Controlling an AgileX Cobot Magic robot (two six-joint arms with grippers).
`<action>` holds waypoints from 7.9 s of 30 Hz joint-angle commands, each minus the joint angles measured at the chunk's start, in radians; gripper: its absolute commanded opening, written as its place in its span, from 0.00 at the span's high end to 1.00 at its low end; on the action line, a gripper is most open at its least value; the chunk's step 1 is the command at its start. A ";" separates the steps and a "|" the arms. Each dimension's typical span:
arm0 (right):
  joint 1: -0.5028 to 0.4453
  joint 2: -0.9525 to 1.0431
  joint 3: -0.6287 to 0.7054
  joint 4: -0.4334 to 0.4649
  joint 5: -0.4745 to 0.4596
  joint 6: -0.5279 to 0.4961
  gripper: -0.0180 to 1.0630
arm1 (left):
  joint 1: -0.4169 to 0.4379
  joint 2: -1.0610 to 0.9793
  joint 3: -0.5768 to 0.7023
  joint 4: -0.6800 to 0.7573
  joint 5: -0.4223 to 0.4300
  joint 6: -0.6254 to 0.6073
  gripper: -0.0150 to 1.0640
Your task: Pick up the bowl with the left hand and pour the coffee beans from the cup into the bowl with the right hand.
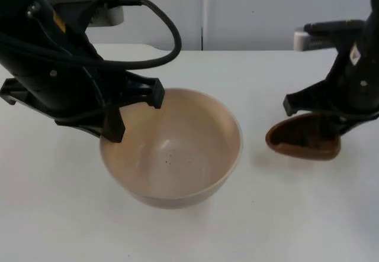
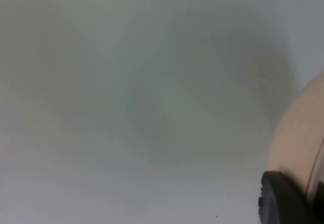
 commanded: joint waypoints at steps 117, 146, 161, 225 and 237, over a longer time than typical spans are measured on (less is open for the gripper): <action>0.641 -0.099 -0.488 -0.710 0.454 -0.504 0.98 | -0.005 -0.002 0.002 -0.013 -0.016 -0.012 0.99; 0.722 -0.082 -0.488 -0.967 0.457 -0.637 0.98 | -0.005 -0.002 0.002 -0.021 -0.016 -0.012 0.99; 0.741 -0.057 -0.488 -1.001 0.457 -0.642 0.98 | -0.005 -0.002 0.002 -0.021 -0.016 -0.012 0.99; 0.284 -0.103 -0.627 0.075 0.482 -0.620 0.98 | -0.005 -0.002 0.002 -0.021 -0.018 -0.012 0.99; 0.217 -0.103 -0.627 0.194 0.508 -0.620 0.98 | -0.005 -0.002 0.002 -0.021 -0.020 -0.012 0.99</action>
